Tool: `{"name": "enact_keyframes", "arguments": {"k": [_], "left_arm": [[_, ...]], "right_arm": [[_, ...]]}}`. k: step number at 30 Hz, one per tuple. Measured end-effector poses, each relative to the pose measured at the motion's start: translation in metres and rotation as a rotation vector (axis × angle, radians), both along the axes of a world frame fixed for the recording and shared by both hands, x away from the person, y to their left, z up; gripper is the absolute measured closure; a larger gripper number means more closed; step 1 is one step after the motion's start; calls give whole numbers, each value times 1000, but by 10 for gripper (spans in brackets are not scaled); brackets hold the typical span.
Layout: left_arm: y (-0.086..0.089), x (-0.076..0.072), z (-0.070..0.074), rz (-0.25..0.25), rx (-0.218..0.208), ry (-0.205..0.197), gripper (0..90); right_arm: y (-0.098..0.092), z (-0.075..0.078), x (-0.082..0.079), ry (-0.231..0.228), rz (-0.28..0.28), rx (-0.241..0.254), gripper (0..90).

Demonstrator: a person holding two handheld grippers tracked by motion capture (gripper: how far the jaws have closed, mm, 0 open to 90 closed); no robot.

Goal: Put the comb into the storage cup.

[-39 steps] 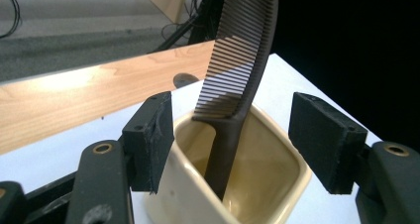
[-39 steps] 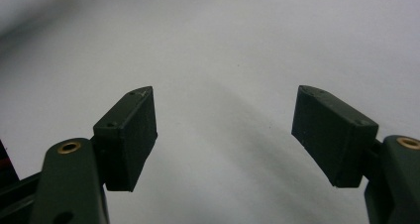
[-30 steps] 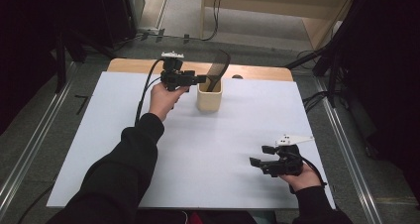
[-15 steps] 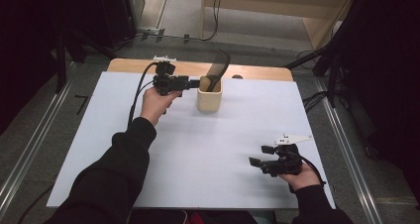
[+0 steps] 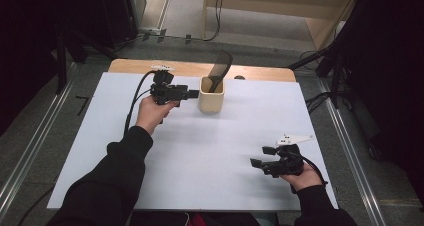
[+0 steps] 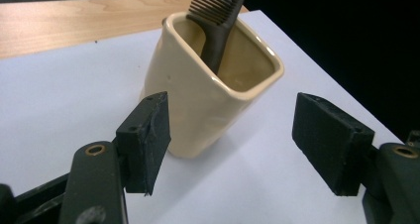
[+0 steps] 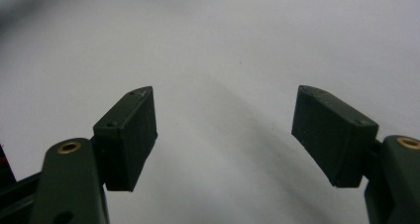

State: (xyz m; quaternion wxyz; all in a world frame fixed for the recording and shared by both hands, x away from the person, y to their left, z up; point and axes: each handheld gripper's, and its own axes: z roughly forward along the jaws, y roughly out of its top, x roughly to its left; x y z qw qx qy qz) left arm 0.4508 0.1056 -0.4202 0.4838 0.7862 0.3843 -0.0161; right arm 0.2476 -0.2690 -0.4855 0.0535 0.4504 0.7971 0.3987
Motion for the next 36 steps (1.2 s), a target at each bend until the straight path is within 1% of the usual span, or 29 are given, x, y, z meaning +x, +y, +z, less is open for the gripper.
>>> {"name": "enact_keyframes", "arguments": {"k": [3,4,5,7,9,13,17,18,19,20,21,27,32,36], "left_arm": [[2,-3,0,-7,-8,5,315],[4,-5,-1,-18,-5,15,316],[5,-6,-2,-25,0,20,315],[5,-8,-3,-25,19,23,316],[6,-10,-5,-37,26,33,316],[8,-15,-8,-39,24,46,316],[9,-19,-11,-39,25,50,316],[9,-20,-12,-46,34,52,315],[9,-20,-12,-46,34,52,316],[9,-22,-13,-51,46,47,315],[8,-23,-13,-48,48,45,316],[11,-29,-16,-57,34,54,315],[13,-35,-17,-64,23,56,315],[13,-40,-19,-76,30,59,315]], "right_arm": [[2,0,0,1,2,-1,237],[4,0,1,0,11,-9,237],[5,0,1,6,8,-11,237],[6,0,0,5,8,-15,237],[6,0,0,7,6,-16,237],[5,0,-2,6,-2,-21,237],[4,1,-2,2,-7,-21,237],[5,0,-2,4,-8,-21,237],[5,0,-2,6,-9,-24,237],[5,0,-2,7,-8,-23,237],[5,0,-2,7,-7,-24,237],[5,0,-1,8,-16,-22,237],[6,0,0,9,-7,-25,237],[6,0,1,8,-3,-26,237]]}}
